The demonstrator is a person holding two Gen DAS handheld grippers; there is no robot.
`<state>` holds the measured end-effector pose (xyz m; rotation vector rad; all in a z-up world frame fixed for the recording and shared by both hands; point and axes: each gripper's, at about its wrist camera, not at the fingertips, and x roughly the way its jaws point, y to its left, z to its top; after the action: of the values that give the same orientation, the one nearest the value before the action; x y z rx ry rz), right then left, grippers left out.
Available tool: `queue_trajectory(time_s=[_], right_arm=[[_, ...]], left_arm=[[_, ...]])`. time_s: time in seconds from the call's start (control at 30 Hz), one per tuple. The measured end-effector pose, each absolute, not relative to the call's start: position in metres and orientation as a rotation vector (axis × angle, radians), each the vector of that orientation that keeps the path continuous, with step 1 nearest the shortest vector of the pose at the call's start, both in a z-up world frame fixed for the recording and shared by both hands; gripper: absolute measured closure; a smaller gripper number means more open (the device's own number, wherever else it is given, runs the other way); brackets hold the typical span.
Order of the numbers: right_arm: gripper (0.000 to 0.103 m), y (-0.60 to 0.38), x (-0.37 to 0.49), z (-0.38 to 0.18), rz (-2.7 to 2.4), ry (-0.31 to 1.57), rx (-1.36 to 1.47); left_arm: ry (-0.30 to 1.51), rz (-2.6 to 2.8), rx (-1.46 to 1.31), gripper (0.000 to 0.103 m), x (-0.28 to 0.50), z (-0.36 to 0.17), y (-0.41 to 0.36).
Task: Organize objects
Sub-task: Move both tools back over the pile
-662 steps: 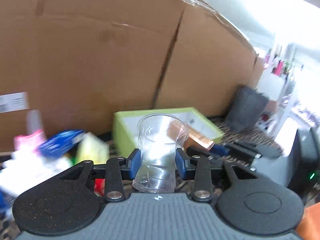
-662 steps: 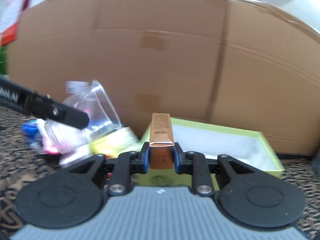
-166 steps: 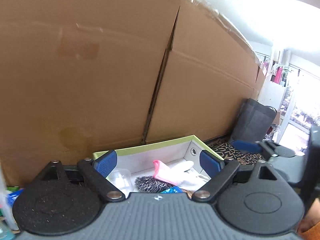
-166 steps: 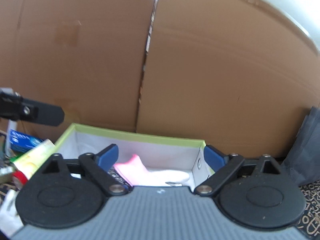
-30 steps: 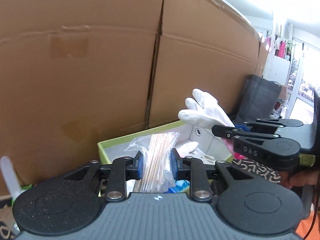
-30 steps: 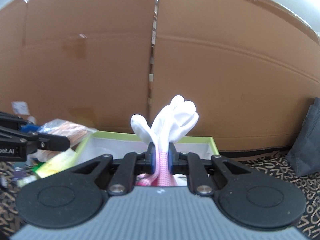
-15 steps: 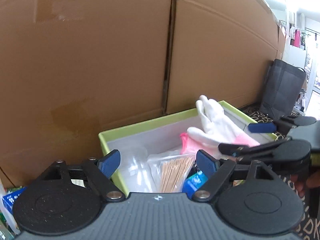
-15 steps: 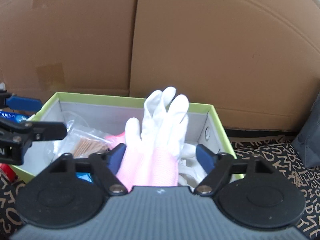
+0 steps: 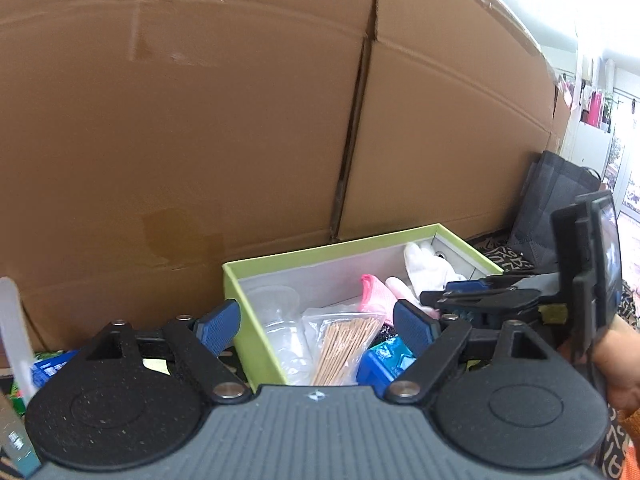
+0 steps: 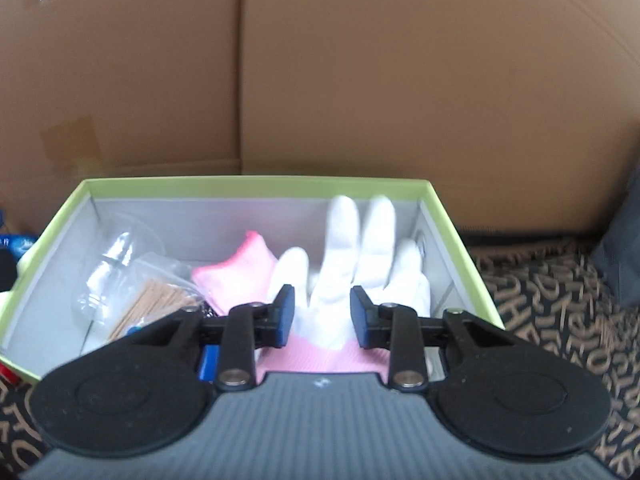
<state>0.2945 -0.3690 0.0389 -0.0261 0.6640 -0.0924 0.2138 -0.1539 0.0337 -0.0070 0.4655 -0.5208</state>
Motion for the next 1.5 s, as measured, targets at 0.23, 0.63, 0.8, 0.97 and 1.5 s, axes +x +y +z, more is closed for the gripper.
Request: queue_trajectory(time_s=[0.23,0.63,0.8,0.97,1.5], right_arm=[[0.0,-0.354,0.217,0.084,0.007,0.419,0.124],[0.0,-0.272,0.139,0.039,0.374,0.591,0.377],[0.0,-0.23,0.132,0.017,0.405,0.719,0.402],[0.0,-0.191,0.128,0.022,0.314,0.677,0.231],[0.0,-0.142,0.138,0.01,0.355,0.534,-0.157]], left_arm=[[0.488,-0.499,-0.124,0.009,0.182,0.042,-0.107],[0.527,-0.371,-0.143,0.005,0.098,0.002,-0.002],[0.58,-0.274,-0.201,0.005,0.089,-0.014,0.038],[0.578,-0.214,-0.234,0.005,0.092,-0.015,0.057],[0.666,-0.206,-0.185,0.059,0.141,-0.04,0.053]])
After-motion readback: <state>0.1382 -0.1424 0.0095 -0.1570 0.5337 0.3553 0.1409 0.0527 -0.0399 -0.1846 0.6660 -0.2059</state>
